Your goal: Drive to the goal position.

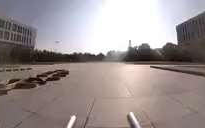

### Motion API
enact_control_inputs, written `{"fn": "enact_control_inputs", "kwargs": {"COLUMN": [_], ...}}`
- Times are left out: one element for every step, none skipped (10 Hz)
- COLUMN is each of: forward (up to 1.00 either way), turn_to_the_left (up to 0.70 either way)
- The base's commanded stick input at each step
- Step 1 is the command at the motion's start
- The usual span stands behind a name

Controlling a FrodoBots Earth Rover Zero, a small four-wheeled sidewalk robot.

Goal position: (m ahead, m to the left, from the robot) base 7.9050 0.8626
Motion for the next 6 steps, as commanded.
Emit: {"fn": "enact_control_inputs", "kwargs": {"forward": [0.7,0.7,0.7,0.7,0.7,0.7], "turn_to_the_left": [0.0,0.0,0.0,0.0,0.0,0.0]}}
